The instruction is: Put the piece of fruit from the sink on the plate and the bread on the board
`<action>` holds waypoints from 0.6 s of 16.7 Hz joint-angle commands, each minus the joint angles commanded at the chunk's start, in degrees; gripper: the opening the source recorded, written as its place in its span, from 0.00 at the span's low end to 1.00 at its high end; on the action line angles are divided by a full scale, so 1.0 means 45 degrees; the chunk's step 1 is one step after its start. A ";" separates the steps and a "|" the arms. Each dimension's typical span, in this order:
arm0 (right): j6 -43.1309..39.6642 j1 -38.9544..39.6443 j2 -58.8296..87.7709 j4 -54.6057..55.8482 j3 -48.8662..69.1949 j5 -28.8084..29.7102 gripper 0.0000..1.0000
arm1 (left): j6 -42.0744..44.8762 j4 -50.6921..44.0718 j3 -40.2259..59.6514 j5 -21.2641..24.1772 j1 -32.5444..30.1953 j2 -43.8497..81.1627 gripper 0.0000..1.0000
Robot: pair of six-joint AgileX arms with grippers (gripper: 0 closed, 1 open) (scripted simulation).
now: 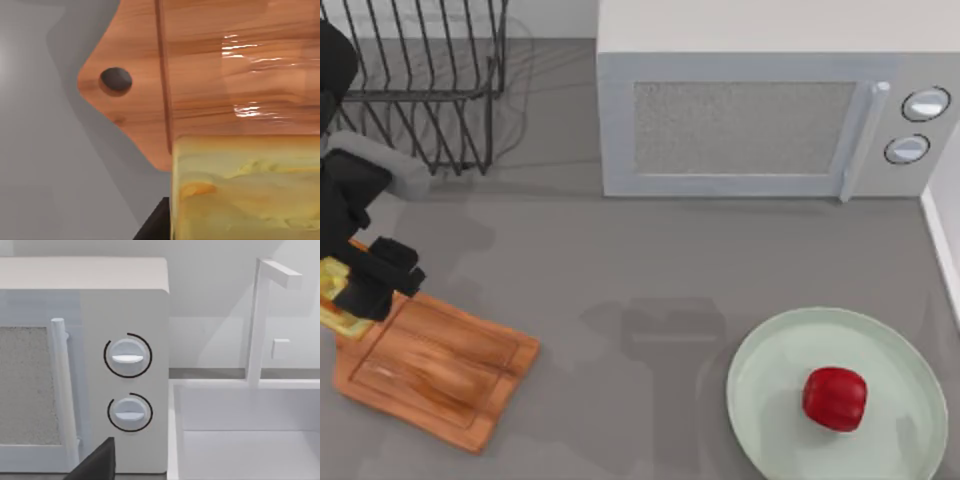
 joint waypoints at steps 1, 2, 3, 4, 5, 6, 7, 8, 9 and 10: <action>0.0000 0.0000 0.0000 0.0000 0.0000 0.0000 1.00 | 0.0000 0.0000 0.0000 0.0000 0.0000 0.0000 0.00; 0.0000 0.0000 0.0000 0.0000 0.0000 0.0000 1.00 | 0.0024 0.0035 -0.0036 -0.0008 0.0026 0.0051 0.00; 0.0000 0.0000 0.0000 0.0000 0.0000 0.0000 1.00 | -0.0003 0.0045 -0.0040 -0.0009 0.0019 0.0059 0.00; 0.0000 0.0000 0.0000 0.0000 0.0000 0.0000 1.00 | -0.0157 0.0095 -0.0065 -0.0011 -0.0014 0.0100 0.00; 0.0000 0.0000 0.0000 0.0000 0.0000 0.0000 1.00 | -0.0445 0.0186 -0.0107 -0.0016 -0.0068 0.0167 0.00; 0.0000 0.0000 0.0000 0.0000 0.0000 0.0000 1.00 | -0.0869 0.0318 -0.0170 -0.0021 -0.0139 0.0252 0.00; 0.0000 0.0000 0.0000 0.0000 0.0000 0.0000 1.00 | -0.1426 0.0487 -0.0252 -0.0028 -0.0222 0.0344 0.00; 0.0000 0.0000 0.0000 0.0000 0.0000 0.0000 1.00 | -0.2106 0.0687 -0.0350 -0.0036 -0.0315 0.0443 0.00; 0.0000 0.0000 0.0000 0.0000 0.0000 0.0000 1.00 | -0.2880 0.0910 -0.0461 -0.0045 -0.0414 0.0545 0.00; 0.0000 0.0000 0.0000 0.0000 0.0000 0.0000 1.00 | -0.3705 0.1147 -0.0580 -0.0054 -0.0518 0.0650 0.00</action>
